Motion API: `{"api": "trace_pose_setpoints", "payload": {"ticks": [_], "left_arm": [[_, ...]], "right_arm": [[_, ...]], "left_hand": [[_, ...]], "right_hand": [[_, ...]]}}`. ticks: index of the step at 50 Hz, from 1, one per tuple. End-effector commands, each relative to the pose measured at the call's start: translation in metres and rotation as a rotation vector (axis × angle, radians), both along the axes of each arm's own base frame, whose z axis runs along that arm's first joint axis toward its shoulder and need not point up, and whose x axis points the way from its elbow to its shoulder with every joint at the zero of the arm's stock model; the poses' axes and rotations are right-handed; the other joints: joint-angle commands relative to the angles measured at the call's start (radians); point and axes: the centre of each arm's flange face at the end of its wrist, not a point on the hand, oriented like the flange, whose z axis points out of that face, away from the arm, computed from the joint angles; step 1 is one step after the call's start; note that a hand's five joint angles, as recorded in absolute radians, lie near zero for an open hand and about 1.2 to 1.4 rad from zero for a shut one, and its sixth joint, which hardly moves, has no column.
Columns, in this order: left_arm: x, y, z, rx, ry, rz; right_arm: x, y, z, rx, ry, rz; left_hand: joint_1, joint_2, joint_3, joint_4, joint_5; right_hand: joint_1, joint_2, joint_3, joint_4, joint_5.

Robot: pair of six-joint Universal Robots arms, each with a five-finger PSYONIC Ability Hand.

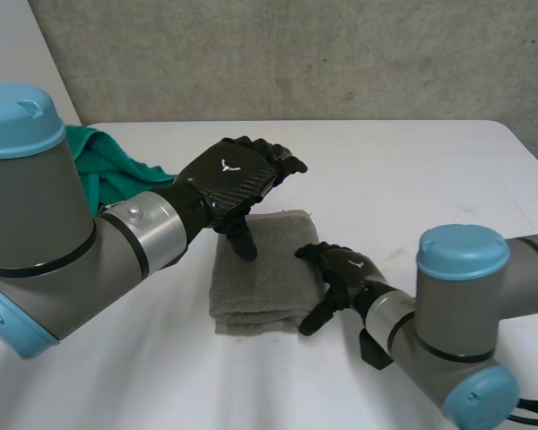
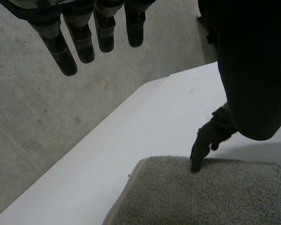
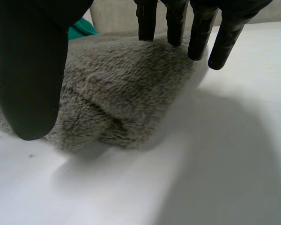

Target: Fold the laundry.

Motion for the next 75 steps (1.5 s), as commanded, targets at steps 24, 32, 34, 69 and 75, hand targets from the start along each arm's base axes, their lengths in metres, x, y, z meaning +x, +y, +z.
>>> {"api": "trace_pose_setpoints", "payload": {"ticks": [24,32,34,69,75], "left_arm": [[-0.002,0.001,0.001,-0.010,0.006,-0.007],[-0.002,-0.001,0.003,-0.017,0.013,-0.007],[-0.003,-0.001,0.003,-0.017,0.013,-0.007],[-0.011,0.001,0.002,-0.031,0.020,-0.025],[-0.011,0.002,0.001,-0.027,0.019,-0.025]], "right_arm": [[0.030,-0.048,-0.001,-0.164,-0.047,-0.055],[-0.042,-0.148,0.022,-0.345,0.072,-0.257],[-0.054,-0.166,0.026,-0.388,0.101,-0.291],[-0.242,-0.329,-0.003,-0.561,0.587,-0.631],[-0.249,-0.330,-0.003,-0.569,0.656,-0.637]], "left_hand": [[0.006,-0.008,-0.015,-0.008,-0.026],[0.006,-0.008,-0.015,-0.008,-0.026],[0.006,-0.008,-0.015,-0.008,-0.026],[0.009,-0.005,-0.012,-0.005,-0.023],[0.009,-0.005,-0.012,-0.005,-0.023]], "right_hand": [[1.205,1.174,1.182,1.163,1.164],[1.205,1.174,1.182,1.163,1.164],[1.205,1.174,1.182,1.163,1.164],[1.205,1.174,1.182,1.163,1.164],[-0.016,-0.048,-0.040,-0.058,-0.058]]}}
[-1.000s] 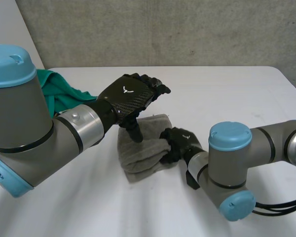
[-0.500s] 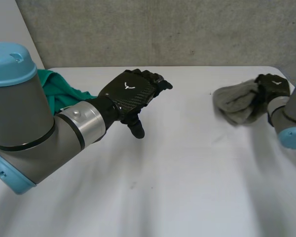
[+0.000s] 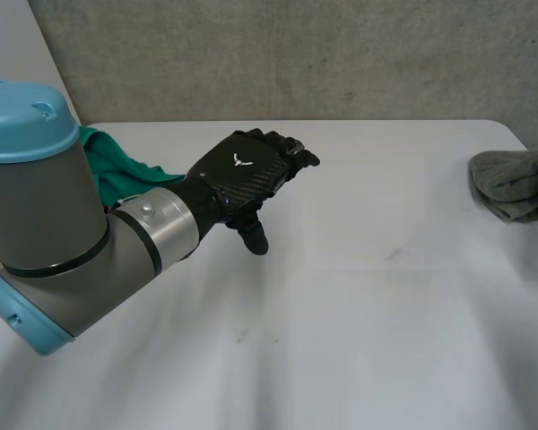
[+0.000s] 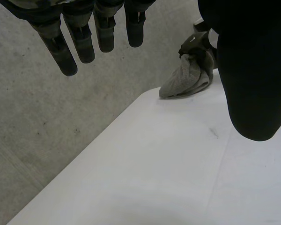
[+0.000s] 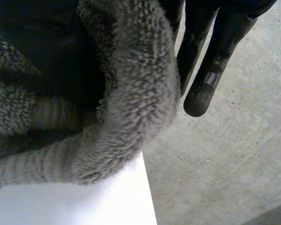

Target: Fold the laundry.

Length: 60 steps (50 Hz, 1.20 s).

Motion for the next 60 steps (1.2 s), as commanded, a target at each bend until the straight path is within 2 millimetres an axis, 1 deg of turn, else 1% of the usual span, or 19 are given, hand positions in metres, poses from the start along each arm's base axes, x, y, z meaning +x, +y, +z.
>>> {"api": "trace_pose_setpoints", "payload": {"ticks": [1,10,16,21,22,23,26,29,30,33,34,37,38,41,42,47,53,55,60], "left_arm": [[0.000,0.000,-0.001,0.006,-0.001,0.001],[-0.001,0.001,-0.004,0.013,-0.005,-0.002],[-0.002,0.006,-0.006,0.021,-0.011,-0.012],[0.000,0.006,-0.005,0.020,-0.010,-0.009],[0.000,0.007,-0.005,0.019,-0.009,-0.008],[0.000,0.006,-0.005,0.018,-0.008,-0.007],[0.000,0.006,-0.004,0.015,-0.007,-0.007],[0.001,0.005,-0.002,0.010,-0.004,-0.001],[0.001,0.005,-0.001,0.007,-0.002,0.001],[0.004,0.000,0.005,-0.022,0.016,0.019],[0.006,-0.003,0.008,-0.032,0.021,0.033],[0.020,-0.027,0.015,-0.085,0.047,0.143],[0.025,-0.034,0.016,-0.097,0.050,0.181],[0.047,-0.065,0.024,-0.163,0.074,0.331],[0.052,-0.071,0.026,-0.175,0.078,0.358],[0.090,-0.115,0.032,-0.244,0.086,0.503],[0.142,-0.176,-0.006,-0.217,-0.003,0.617],[0.158,-0.194,-0.026,-0.203,-0.061,0.633],[0.174,-0.219,-0.068,-0.208,-0.190,0.643]], "right_arm": [[-0.006,0.000,-0.003,0.016,0.073,-0.029],[-0.019,0.006,-0.019,0.090,0.140,-0.061],[-0.034,0.021,0.020,0.118,0.304,-0.058],[-0.034,0.023,0.057,0.044,0.700,-0.047],[-0.030,0.022,0.078,-0.020,0.825,-0.070],[-0.029,0.021,0.088,-0.051,0.878,-0.090],[-0.029,0.022,0.125,-0.198,0.887,-0.152],[-0.015,0.030,0.144,-0.298,0.819,-0.139],[0.005,0.039,0.157,-0.362,0.759,-0.102],[0.051,0.059,0.169,-0.454,0.649,0.031],[0.083,0.077,0.171,-0.493,0.568,0.155],[0.120,0.104,0.165,-0.502,0.439,0.342],[0.139,0.122,0.156,-0.474,0.351,0.459],[0.160,0.147,0.137,-0.399,0.236,0.592],[0.170,0.165,0.130,-0.347,0.174,0.654],[0.189,0.218,0.115,-0.165,0.079,0.756],[0.202,0.262,0.080,0.056,0.085,0.832],[0.200,0.267,0.074,0.086,0.094,0.834],[0.196,0.277,0.061,0.131,0.112,0.836]], "left_hand": [[0.009,-0.005,-0.012,-0.005,-0.022],[0.009,-0.005,-0.012,-0.005,-0.022],[0.009,-0.005,-0.012,-0.005,-0.022],[0.006,-0.008,-0.015,-0.008,-0.025],[0.006,-0.008,-0.015,-0.008,-0.025],[0.006,-0.008,-0.015,-0.008,-0.025],[0.006,-0.008,-0.015,-0.008,-0.025],[0.003,-0.011,-0.018,-0.011,-0.028],[0.003,-0.011,-0.018,-0.011,-0.028],[0.006,-0.008,-0.015,-0.008,-0.025],[0.009,-0.005,-0.012,-0.005,-0.022],[0.006,-0.008,-0.015,-0.008,-0.025],[0.003,-0.011,-0.018,-0.011,-0.028],[-0.009,-0.023,-0.030,-0.023,-0.040],[-0.009,-0.023,-0.030,-0.023,-0.040],[-0.009,-0.023,-0.030,-0.023,-0.040],[0.000,-0.014,-0.021,-0.014,-0.031],[0.006,-0.008,-0.015,-0.008,-0.025],[0.018,0.003,-0.003,0.004,-0.014]], "right_hand": [[-0.611,-0.793,-0.676,-1.006,-0.946],[-0.611,-0.793,-0.676,-1.006,-0.946],[-0.611,-0.793,-0.676,-1.006,-0.946],[-0.611,-0.793,-0.676,-1.006,-0.946],[-0.611,-0.793,-0.676,-1.006,-0.946],[-0.611,-0.793,-0.676,-1.006,-0.946],[-0.611,-0.793,-0.676,-1.006,-0.946],[-0.611,-0.793,-0.676,-1.006,-0.946],[-0.611,-0.793,-0.676,-1.006,-0.946],[-0.611,-0.793,-0.676,-1.006,-0.946],[-0.611,-0.793,-0.676,-1.006,-0.946],[-0.611,-0.793,-0.676,-1.006,-0.946],[-0.611,-0.793,-0.676,-1.006,-0.946],[-0.611,-0.793,-0.676,-1.006,-0.946],[-0.611,-0.793,-0.676,-1.006,-0.946],[-0.611,-0.793,-0.676,-1.006,-0.946],[-0.611,-0.793,-0.676,-1.006,-0.946],[-0.611,-0.793,-0.676,-1.006,-0.946],[-0.611,-0.793,-0.676,-1.006,-0.946]]}}
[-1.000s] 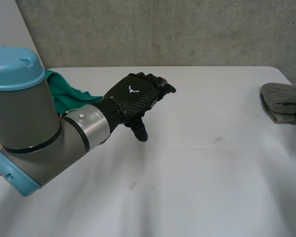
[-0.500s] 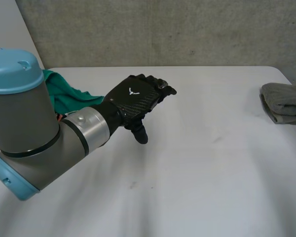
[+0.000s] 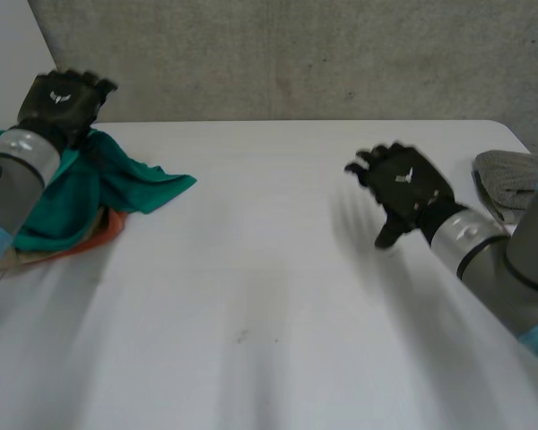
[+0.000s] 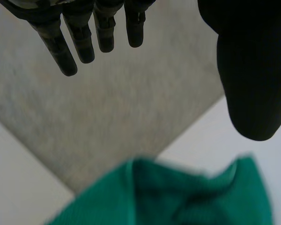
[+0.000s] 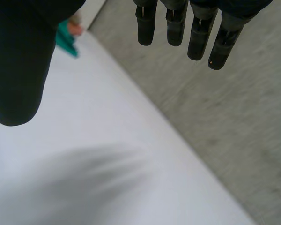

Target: Fold the laundry.

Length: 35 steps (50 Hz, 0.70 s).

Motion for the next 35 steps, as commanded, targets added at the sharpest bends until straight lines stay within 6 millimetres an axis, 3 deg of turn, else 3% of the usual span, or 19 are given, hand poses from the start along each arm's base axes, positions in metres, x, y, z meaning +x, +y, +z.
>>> {"api": "trace_pose_setpoints", "payload": {"ticks": [1,6,10,11,12,18,19,22,25,26,31,35], "left_arm": [[0.031,-0.046,-0.065,0.063,-0.166,0.043],[0.035,-0.068,-0.087,0.014,-0.202,0.059],[0.038,-0.083,-0.098,-0.071,-0.198,0.073],[0.038,-0.087,-0.097,-0.111,-0.195,0.078],[0.038,-0.088,-0.096,-0.131,-0.192,0.082],[0.027,-0.081,-0.074,-0.200,-0.130,0.064],[0.019,-0.072,-0.051,-0.232,-0.088,0.045],[-0.002,-0.047,-0.013,-0.267,0.019,-0.019],[-0.021,-0.025,0.007,-0.272,0.097,-0.084],[-0.035,-0.008,0.017,-0.256,0.148,-0.133],[-0.072,0.044,0.038,-0.219,0.268,-0.288],[-0.096,0.086,0.041,-0.166,0.300,-0.414]], "right_arm": [[-0.005,0.017,-0.022,0.064,0.068,0.007],[-0.006,0.021,-0.029,0.090,0.076,0.007],[-0.007,0.023,-0.032,0.103,0.081,0.008],[-0.007,0.023,-0.033,0.105,0.081,0.006],[-0.008,0.024,-0.034,0.108,0.082,0.005],[-0.009,0.026,-0.036,0.118,0.086,0.002],[-0.009,0.026,-0.037,0.119,0.087,0.000],[-0.008,0.025,-0.035,0.113,0.085,-0.001],[-0.009,0.022,-0.032,0.102,0.082,-0.009],[-0.009,0.022,-0.031,0.099,0.081,-0.012],[-0.015,0.015,-0.028,0.089,0.082,-0.058],[-0.020,0.011,-0.025,0.079,0.083,-0.092]], "left_hand": [[0.027,0.012,0.006,0.012,-0.005],[0.173,0.158,0.152,0.159,0.141],[0.659,0.645,0.638,0.645,0.628],[0.978,0.963,0.957,0.963,0.946],[1.141,1.126,1.120,1.126,1.109],[1.207,1.192,1.185,1.192,1.175],[1.207,1.192,1.185,1.192,1.175],[1.207,1.192,1.185,1.192,1.175],[1.207,1.192,1.185,1.192,1.175],[1.207,1.192,1.185,1.192,1.175],[1.207,1.192,1.185,1.192,1.175],[1.207,1.192,1.185,1.192,1.175]], "right_hand": [[-0.026,-0.044,-0.038,-0.057,-0.062],[-0.026,-0.044,-0.038,-0.057,-0.062],[-0.026,-0.044,-0.038,-0.057,-0.062],[-0.026,-0.044,-0.038,-0.057,-0.062],[-0.026,-0.044,-0.038,-0.057,-0.062],[-0.026,-0.044,-0.038,-0.057,-0.062],[-0.026,-0.044,-0.038,-0.057,-0.062],[-0.026,-0.044,-0.038,-0.057,-0.062],[-0.026,-0.044,-0.038,-0.057,-0.062],[-0.026,-0.044,-0.038,-0.057,-0.062],[-0.026,-0.044,-0.038,-0.057,-0.062],[-0.026,-0.044,-0.038,-0.057,-0.062]]}}
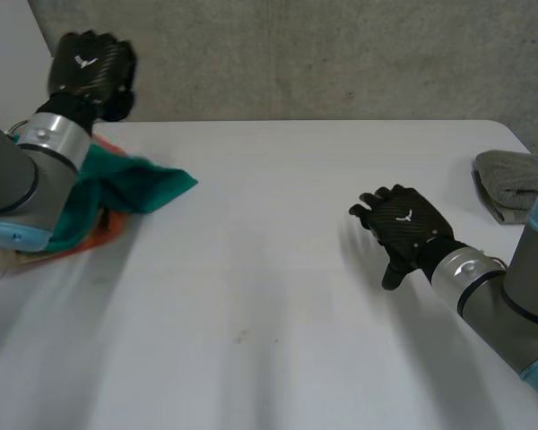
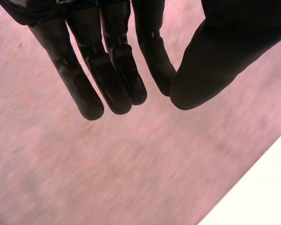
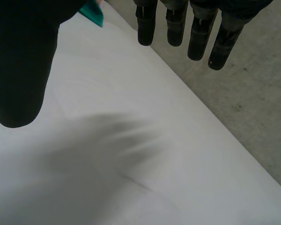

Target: Fold the laundry.

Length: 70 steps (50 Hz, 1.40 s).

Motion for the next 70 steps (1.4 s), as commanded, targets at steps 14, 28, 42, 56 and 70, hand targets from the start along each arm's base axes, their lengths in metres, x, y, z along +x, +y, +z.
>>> {"api": "trace_pose_setpoints", "payload": {"ticks": [14,28,42,56,70], "left_arm": [[-0.069,0.109,0.008,0.099,0.003,-0.246],[0.032,-0.021,-0.102,0.165,-0.451,0.254],[0.069,-0.087,-0.142,0.122,-0.504,0.366],[0.028,-0.057,-0.072,-0.028,-0.375,0.297],[-0.074,0.118,0.026,0.130,0.055,-0.237]], "right_arm": [[-0.023,-0.018,0.003,-0.005,0.003,-0.099],[-0.020,-0.015,0.000,0.005,0.006,-0.087],[-0.019,-0.013,-0.005,0.022,0.014,-0.086],[-0.022,-0.017,-0.005,0.017,0.016,-0.101],[-0.036,-0.031,0.017,-0.047,-0.010,-0.162]], "left_hand": [[-0.876,-0.906,-0.900,-0.908,-0.860],[-0.912,-0.943,-0.936,-0.945,-0.896],[-0.356,-0.386,-0.379,-0.388,-0.339],[0.232,0.202,0.209,0.200,0.249],[0.232,0.202,0.209,0.200,0.249]], "right_hand": [[-0.026,-0.044,-0.038,-0.057,-0.062],[-0.026,-0.044,-0.038,-0.057,-0.062],[-0.026,-0.044,-0.038,-0.057,-0.062],[-0.026,-0.044,-0.038,-0.057,-0.062],[-0.026,-0.044,-0.038,-0.057,-0.062]]}}
